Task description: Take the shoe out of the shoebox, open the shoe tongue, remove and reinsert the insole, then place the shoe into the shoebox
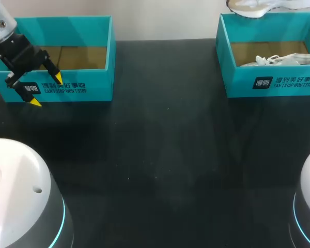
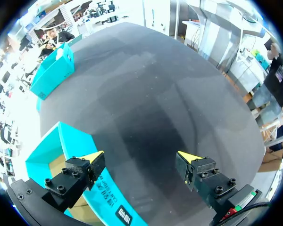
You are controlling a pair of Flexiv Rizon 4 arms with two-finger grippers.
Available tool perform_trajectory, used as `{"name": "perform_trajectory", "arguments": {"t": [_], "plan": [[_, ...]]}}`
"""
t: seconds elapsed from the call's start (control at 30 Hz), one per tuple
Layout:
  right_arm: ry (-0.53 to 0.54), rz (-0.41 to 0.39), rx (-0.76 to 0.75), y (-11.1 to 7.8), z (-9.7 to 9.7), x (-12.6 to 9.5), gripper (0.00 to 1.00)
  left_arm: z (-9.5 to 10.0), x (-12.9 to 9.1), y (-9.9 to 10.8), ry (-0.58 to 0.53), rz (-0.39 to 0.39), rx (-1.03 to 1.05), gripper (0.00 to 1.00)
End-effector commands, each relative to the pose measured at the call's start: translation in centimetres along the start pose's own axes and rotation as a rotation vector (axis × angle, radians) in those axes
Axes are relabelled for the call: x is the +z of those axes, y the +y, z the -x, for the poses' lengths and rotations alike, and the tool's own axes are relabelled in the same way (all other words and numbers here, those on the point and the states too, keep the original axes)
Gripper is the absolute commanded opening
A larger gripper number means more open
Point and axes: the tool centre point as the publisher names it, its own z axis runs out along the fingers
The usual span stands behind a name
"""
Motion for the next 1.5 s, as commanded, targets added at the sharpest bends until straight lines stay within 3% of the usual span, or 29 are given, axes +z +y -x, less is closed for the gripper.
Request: {"name": "perform_trajectory", "arguments": {"t": [0.03,0.47,0.77,1.07,1.5], "plan": [[0.019,-0.03,0.012,0.5,0.8,2.2,0.0,-0.1,0.0,0.0,0.0,0.003,0.0,1.0],[0.023,-0.071,0.038,-0.2,1.6,6.3,0.0,-0.1,0.0,0.0,0.0,0.003,0.0,1.0],[0.01,-0.037,0.008,-1.3,0.3,7.6,0.0,-0.1,0.0,0.0,0.0,0.003,0.0,1.0],[0.033,-0.013,0.021,-2.9,0.1,9.6,0.0,-0.1,0.0,0.0,0.0,0.003,0.0,1.0],[0.023,0.01,0.021,-3.9,-2.3,11.2,0.0,-0.1,0.0,0.0,0.0,0.003,0.0,1.0]]}}
